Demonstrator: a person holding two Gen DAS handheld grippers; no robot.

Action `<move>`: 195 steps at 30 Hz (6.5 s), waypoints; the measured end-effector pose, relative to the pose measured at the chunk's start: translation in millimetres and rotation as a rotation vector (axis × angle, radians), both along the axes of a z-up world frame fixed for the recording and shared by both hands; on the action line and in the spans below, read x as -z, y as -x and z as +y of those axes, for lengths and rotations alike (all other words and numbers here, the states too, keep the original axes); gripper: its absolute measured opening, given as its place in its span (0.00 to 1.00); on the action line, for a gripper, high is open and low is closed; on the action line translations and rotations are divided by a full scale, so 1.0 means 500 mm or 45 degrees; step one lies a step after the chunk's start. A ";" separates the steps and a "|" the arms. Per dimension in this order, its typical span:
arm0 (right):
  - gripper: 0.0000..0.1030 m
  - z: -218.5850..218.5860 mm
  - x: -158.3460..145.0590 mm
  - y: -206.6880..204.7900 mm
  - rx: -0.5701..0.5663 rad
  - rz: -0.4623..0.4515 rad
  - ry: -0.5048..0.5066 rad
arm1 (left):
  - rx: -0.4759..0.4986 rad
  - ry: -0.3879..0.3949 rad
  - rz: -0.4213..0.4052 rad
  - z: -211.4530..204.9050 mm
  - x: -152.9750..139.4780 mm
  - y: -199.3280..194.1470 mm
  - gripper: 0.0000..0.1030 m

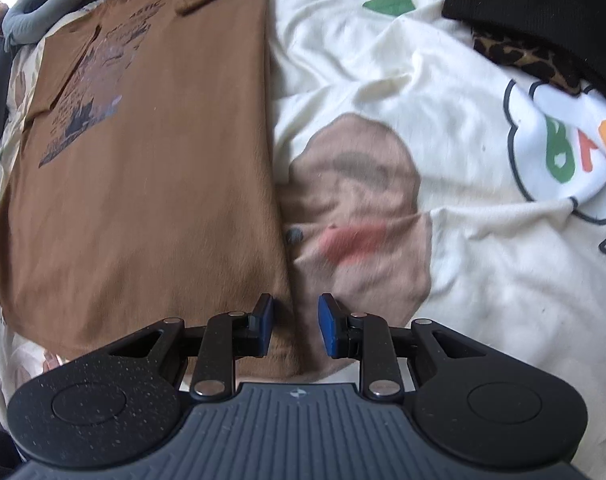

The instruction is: Fold clothes

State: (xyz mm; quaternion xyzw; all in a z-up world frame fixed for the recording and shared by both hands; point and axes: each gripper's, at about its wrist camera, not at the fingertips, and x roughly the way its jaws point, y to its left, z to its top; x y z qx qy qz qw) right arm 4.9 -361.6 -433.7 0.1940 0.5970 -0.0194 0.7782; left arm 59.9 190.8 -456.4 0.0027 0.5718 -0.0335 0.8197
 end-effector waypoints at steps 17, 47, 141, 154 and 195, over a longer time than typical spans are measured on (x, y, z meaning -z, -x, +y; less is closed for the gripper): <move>0.27 -0.004 -0.021 0.018 0.012 -0.016 -0.038 | -0.087 -0.091 0.020 0.042 -0.070 0.062 0.07; 0.04 0.014 -0.083 -0.030 -0.110 0.024 -0.007 | -0.114 -0.071 0.079 0.026 -0.130 0.037 0.06; 0.03 -0.111 -0.495 -0.049 -0.046 -0.094 0.072 | -0.263 0.270 -0.156 -0.024 -0.504 0.145 0.05; 0.03 -0.131 -0.553 -0.125 0.033 -0.133 0.046 | -0.269 0.284 -0.191 -0.019 -0.554 0.080 0.05; 0.03 -0.169 -0.452 -0.420 0.093 -0.239 -0.034 | -0.143 0.294 -0.224 -0.113 -0.474 -0.239 0.06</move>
